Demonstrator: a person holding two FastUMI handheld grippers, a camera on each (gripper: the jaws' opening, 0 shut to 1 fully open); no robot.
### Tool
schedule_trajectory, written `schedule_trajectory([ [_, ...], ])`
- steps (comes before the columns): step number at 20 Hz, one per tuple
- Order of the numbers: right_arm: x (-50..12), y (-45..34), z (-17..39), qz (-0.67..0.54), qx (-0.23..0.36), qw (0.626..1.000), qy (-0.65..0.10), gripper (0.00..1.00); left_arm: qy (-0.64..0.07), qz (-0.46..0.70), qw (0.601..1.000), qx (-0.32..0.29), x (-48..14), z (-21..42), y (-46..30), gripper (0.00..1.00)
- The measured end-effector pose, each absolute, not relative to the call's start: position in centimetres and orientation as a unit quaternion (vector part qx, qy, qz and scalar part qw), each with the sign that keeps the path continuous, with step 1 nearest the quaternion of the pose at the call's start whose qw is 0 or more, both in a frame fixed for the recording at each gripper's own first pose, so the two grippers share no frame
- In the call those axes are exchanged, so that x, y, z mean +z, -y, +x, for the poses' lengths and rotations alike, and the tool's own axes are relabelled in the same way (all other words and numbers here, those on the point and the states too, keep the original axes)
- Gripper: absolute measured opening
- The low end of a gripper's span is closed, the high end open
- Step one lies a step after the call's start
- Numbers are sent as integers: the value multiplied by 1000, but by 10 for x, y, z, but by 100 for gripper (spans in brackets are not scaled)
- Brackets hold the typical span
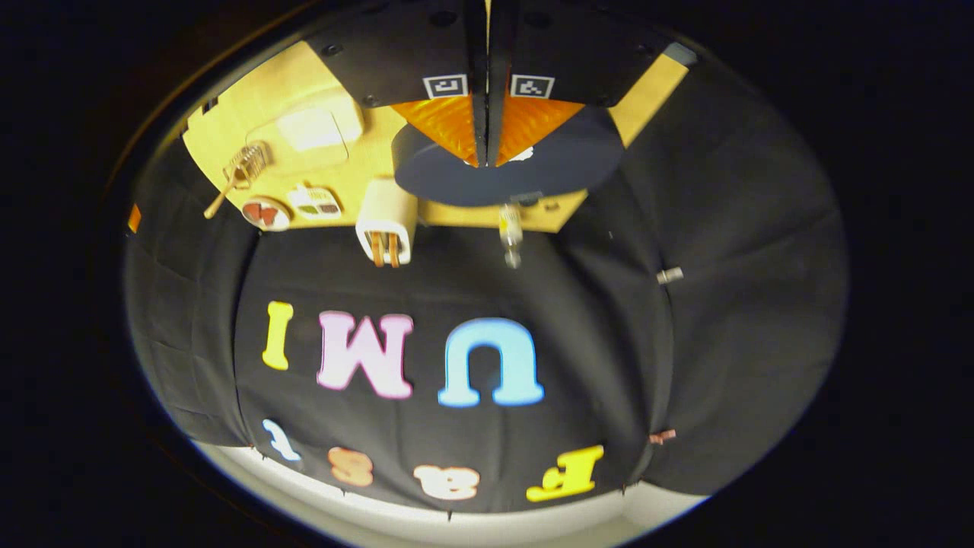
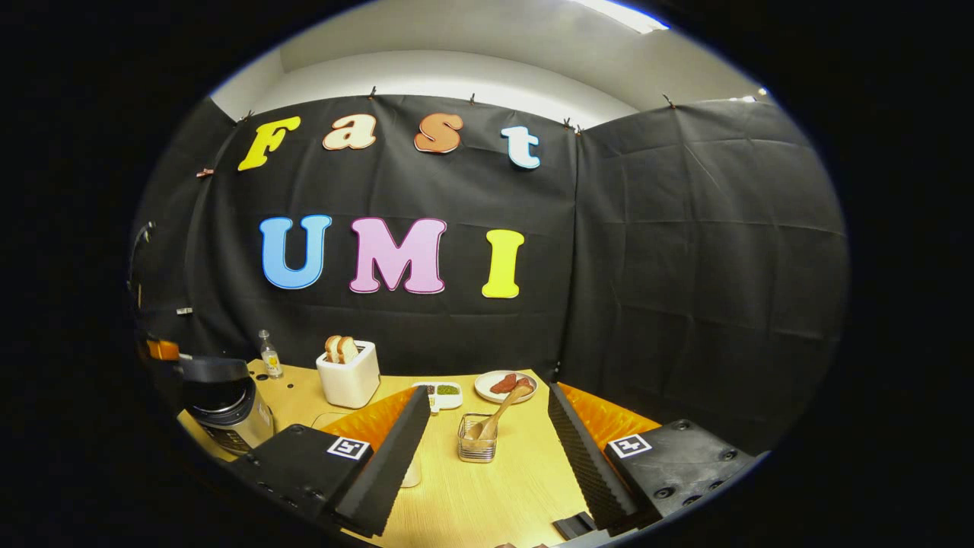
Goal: Close the left gripper, press the button to open the rice cooker; take a wooden spoon from the chopstick holder with the right hand, scoop a spoonful of rice and pour it into the rice cooker, then put the wooden spoon back into the chopstick holder.
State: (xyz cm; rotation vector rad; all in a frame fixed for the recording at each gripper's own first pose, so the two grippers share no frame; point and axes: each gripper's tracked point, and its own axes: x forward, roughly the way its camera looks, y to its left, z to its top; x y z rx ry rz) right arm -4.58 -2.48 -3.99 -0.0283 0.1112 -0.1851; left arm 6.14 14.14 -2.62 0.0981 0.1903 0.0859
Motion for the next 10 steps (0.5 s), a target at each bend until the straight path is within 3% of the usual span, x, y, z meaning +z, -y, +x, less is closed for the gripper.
schedule_trajectory([
  [6,-54,38,-15,-4,-80,995,-66,98,1,21,999,42,21,21,-97,8],
  [8,-62,43,-4,-3,-75,994,-74,98,1,0,999,33,15,14,-74,20],
  [10,-70,47,8,-1,-70,994,-83,98,-5,-9,999,31,5,10,-64,40],
])
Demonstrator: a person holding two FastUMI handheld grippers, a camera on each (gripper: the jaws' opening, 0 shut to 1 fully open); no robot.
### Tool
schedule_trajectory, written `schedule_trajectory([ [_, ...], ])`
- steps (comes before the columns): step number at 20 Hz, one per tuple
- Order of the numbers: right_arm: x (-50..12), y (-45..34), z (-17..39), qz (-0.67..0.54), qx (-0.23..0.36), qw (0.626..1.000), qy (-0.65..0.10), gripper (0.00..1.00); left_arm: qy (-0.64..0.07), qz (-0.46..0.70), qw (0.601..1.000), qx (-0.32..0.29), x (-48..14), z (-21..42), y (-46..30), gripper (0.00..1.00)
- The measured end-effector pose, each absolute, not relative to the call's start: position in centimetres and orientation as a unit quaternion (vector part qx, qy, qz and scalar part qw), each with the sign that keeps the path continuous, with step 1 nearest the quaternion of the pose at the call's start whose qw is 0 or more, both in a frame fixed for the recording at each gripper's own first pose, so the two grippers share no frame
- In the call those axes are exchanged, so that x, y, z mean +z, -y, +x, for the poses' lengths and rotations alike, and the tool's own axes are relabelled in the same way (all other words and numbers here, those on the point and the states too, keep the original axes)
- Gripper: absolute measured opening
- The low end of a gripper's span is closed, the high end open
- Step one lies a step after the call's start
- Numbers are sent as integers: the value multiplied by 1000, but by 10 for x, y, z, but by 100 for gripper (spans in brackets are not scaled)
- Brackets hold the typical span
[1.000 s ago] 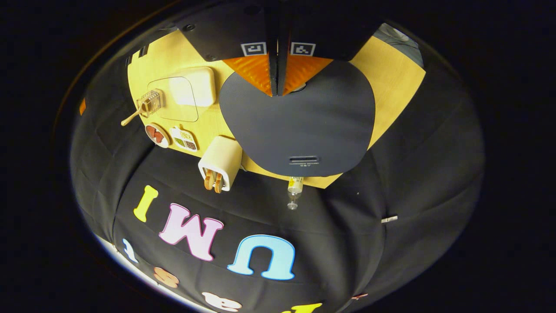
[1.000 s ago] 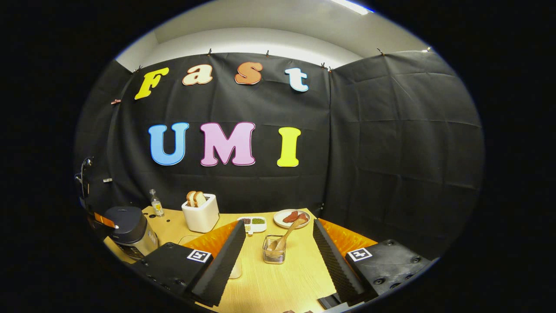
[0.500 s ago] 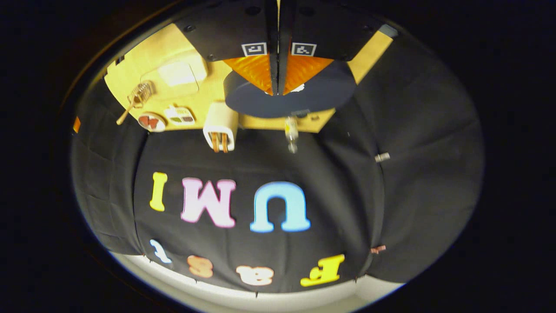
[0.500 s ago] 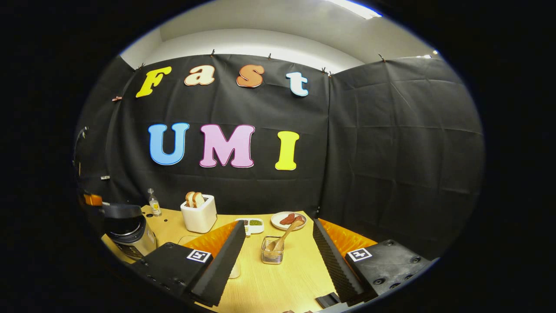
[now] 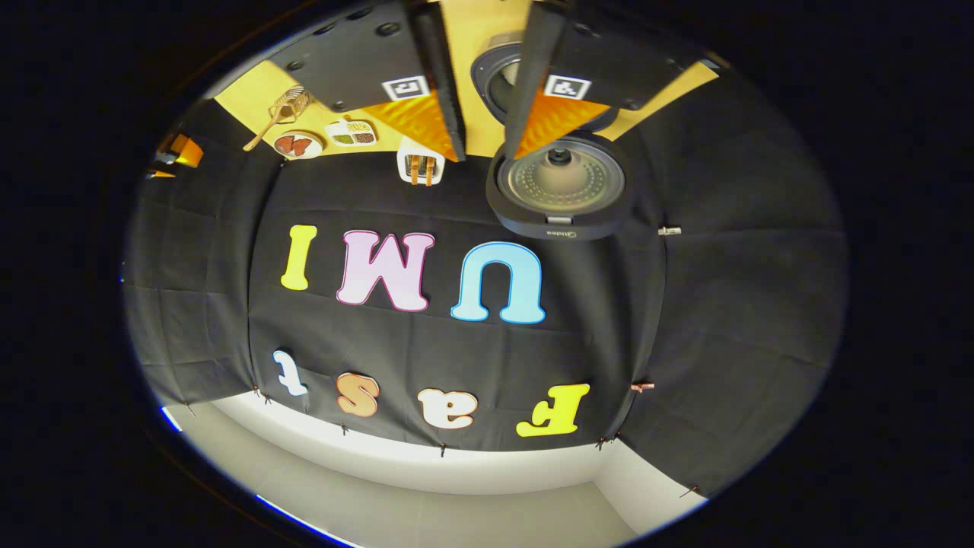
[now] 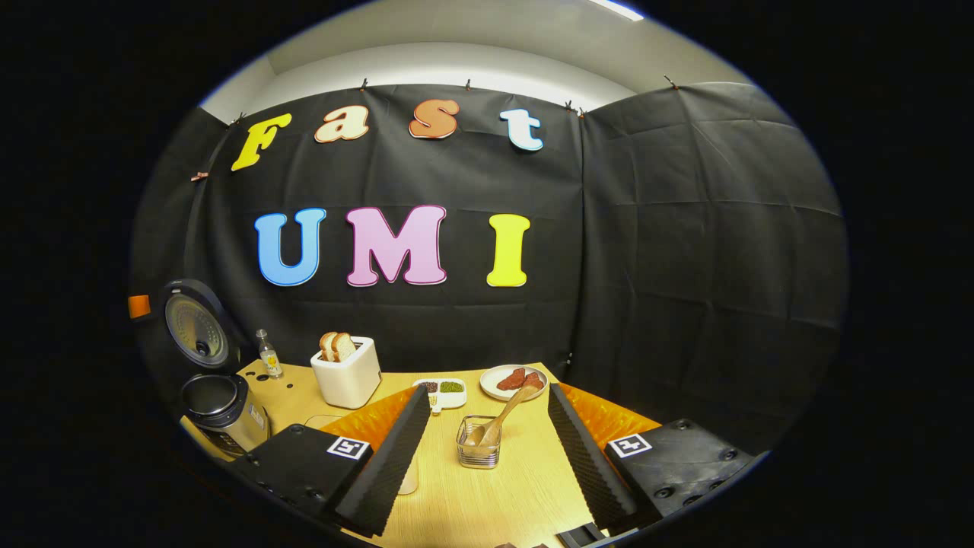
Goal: Close the left gripper, press the button to open the rice cooker; take a wooden spoon from the chopstick holder with the right hand, scoop a spoonful of rice and pour it into the rice cooker, then put the wooden spoon back into the chopstick holder.
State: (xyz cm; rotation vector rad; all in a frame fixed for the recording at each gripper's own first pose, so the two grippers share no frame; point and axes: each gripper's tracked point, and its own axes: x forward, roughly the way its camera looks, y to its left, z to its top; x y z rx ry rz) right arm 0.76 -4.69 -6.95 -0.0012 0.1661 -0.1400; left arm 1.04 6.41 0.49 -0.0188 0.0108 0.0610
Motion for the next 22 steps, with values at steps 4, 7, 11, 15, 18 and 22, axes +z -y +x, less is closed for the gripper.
schedule_trajectory([
  [4,-85,55,33,10,-62,993,-96,98,-19,1,999,29,-12,10,-48,86],
  [7,-105,63,55,16,-55,991,-118,98,-31,9,998,44,-22,10,-39,95],
  [11,-132,74,87,22,-47,988,-145,98,-55,14,997,60,-40,7,-27,95],
  [15,-164,89,119,32,-53,983,-175,98,-112,-14,991,71,-81,1,-15,96],
  [18,-188,97,137,57,-54,977,-201,97,-136,-39,985,99,-100,-6,-15,95],
  [22,-228,111,155,81,-60,964,-247,98,-157,-32,977,138,-118,-20,-16,96],
])
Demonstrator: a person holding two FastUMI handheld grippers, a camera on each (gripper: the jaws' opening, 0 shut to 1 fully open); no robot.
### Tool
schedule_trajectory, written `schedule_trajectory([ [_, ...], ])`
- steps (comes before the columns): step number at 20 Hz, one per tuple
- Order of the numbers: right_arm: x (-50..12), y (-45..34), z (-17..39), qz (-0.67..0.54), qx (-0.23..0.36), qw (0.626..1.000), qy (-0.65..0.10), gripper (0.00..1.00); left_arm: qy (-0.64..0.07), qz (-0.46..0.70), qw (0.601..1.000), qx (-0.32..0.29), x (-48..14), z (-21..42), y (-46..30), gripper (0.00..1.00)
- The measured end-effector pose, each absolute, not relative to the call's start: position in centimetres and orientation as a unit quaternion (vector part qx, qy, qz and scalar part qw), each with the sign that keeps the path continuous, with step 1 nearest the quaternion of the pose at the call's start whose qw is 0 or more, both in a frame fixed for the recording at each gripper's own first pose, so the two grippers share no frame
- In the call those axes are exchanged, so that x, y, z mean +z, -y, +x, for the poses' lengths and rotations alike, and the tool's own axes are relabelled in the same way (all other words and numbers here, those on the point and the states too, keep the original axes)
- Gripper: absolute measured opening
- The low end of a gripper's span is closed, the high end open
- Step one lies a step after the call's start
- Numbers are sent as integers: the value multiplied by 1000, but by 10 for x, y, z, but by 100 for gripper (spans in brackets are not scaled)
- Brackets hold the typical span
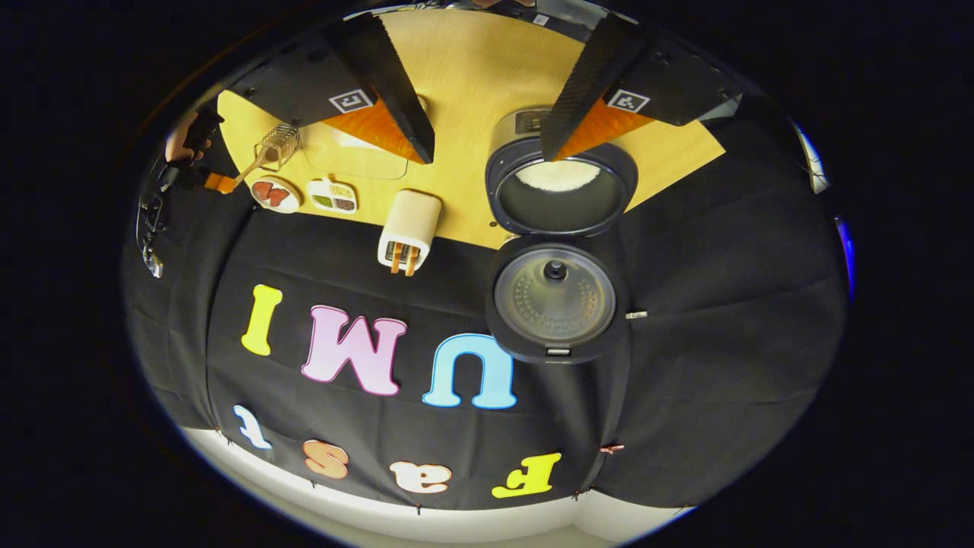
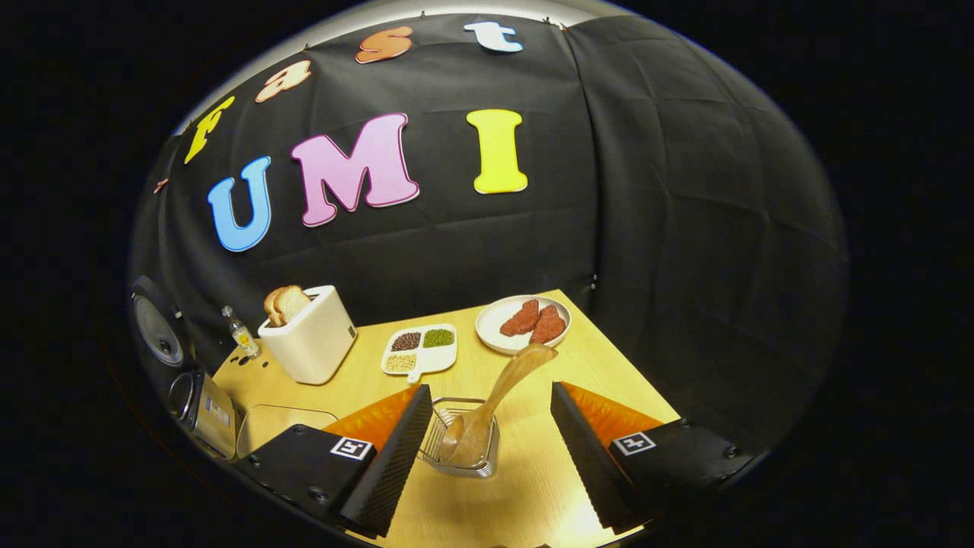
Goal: Close the left gripper, press the button to open the rice cooker; take a wooden spoon from the chopstick holder with the right hand, scoop a spoonful of rice and pour it into the rice cooker, then put the wooden spoon back into the chopstick holder.
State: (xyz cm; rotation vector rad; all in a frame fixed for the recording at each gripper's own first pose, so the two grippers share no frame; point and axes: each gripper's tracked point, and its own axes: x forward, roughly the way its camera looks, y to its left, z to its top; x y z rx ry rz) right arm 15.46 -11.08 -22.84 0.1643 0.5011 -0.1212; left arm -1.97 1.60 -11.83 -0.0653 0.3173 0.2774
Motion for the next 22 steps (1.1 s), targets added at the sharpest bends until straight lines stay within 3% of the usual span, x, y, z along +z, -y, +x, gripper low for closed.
schedule_trajectory([
  [10,-291,112,206,155,-52,940,-299,99,-179,-39,965,187,-141,-34,1,95],
  [12,-301,111,215,172,-52,934,-309,94,-183,-39,964,191,-145,-38,7,95],
  [14,-305,112,223,192,-55,929,-313,82,-187,-41,963,193,-151,-42,13,95],
  [15,-305,112,226,200,-55,927,-312,55,-188,-42,962,192,-153,-45,15,95],
  [17,-303,110,226,209,-48,924,-317,59,-189,-44,962,191,-159,-47,19,95],
  [18,-301,110,226,210,-50,924,-315,50,-191,-47,962,190,-162,-47,21,95],
  [19,-304,110,229,207,-48,925,-316,25,-192,-50,962,189,-164,-48,22,96],
  [22,-297,100,225,211,-36,924,-318,19,-190,-56,963,183,-167,-47,27,96],
])
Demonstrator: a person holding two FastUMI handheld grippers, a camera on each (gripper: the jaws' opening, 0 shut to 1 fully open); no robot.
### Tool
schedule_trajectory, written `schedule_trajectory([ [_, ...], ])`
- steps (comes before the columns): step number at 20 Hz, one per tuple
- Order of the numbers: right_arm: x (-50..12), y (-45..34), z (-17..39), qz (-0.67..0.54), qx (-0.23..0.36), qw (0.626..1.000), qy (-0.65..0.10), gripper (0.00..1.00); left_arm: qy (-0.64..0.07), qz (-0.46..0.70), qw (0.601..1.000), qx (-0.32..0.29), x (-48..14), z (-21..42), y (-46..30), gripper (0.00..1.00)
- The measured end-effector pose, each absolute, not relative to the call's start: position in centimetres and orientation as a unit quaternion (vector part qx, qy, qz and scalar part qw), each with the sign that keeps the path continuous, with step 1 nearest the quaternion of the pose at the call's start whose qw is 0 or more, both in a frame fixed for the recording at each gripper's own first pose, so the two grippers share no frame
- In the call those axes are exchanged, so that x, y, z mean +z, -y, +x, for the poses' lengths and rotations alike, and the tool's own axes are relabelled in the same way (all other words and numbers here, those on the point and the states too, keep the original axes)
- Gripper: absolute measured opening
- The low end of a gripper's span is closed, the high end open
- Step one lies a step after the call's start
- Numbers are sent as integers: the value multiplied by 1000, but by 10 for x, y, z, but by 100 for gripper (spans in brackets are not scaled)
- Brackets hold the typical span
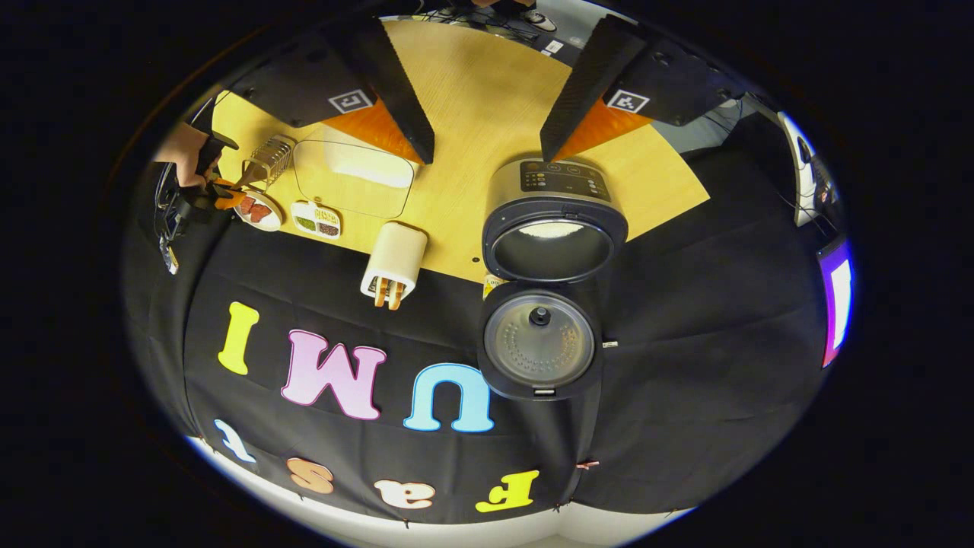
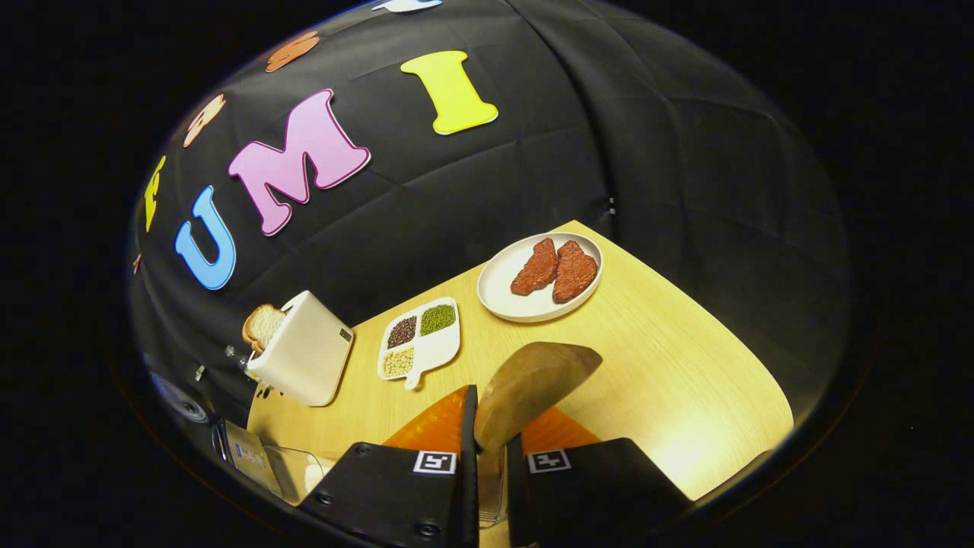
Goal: Close the left gripper, press the button to open the rice cooker; take a wooden spoon from the chopstick holder with the right hand, scoop a spoonful of rice and pour it into the rice cooker, then put the wooden spoon back into the chopstick holder.
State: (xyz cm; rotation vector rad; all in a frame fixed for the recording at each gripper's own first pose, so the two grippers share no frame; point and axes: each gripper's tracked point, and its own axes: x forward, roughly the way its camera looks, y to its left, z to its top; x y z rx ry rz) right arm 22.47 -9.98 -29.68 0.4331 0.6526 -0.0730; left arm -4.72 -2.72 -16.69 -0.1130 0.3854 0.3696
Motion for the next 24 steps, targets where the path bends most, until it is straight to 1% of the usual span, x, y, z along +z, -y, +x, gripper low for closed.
schedule_trajectory([
  [1,-294,96,223,211,-30,924,-318,17,-189,-56,964,177,-167,-47,28,96],
  [2,-288,97,220,206,-31,926,-316,17,-189,-55,965,171,-167,-46,29,96],
  [4,-269,98,220,207,-32,932,-297,14,-189,-52,968,156,-167,-42,28,96],
  [5,-257,99,220,206,-33,935,-287,10,-188,-50,970,147,-165,-40,27,96],
  [6,-246,100,218,202,-34,939,-277,9,-184,-48,972,138,-163,-37,25,96],
  [7,-232,102,216,195,-37,943,-267,14,-181,-47,974,128,-160,-34,23,96],
  [8,-219,104,214,189,-40,948,-254,9,-178,-48,976,117,-160,-32,21,96],
  [9,-204,106,212,181,-45,953,-240,14,-176,-49,978,106,-158,-30,19,96],
  [14,-146,87,184,160,-49,966,-197,14,-157,-42,985,53,-152,-20,-4,96],
  [17,-123,56,168,142,-34,972,-181,14,-151,-48,987,32,-152,-18,-22,96],
  [20,-105,15,159,145,-8,975,-169,13,-148,-53,987,26,-154,-20,-43,95],
  [24,-105,-39,151,140,37,974,-172,14,-153,-61,986,25,-160,-24,-64,96],
])
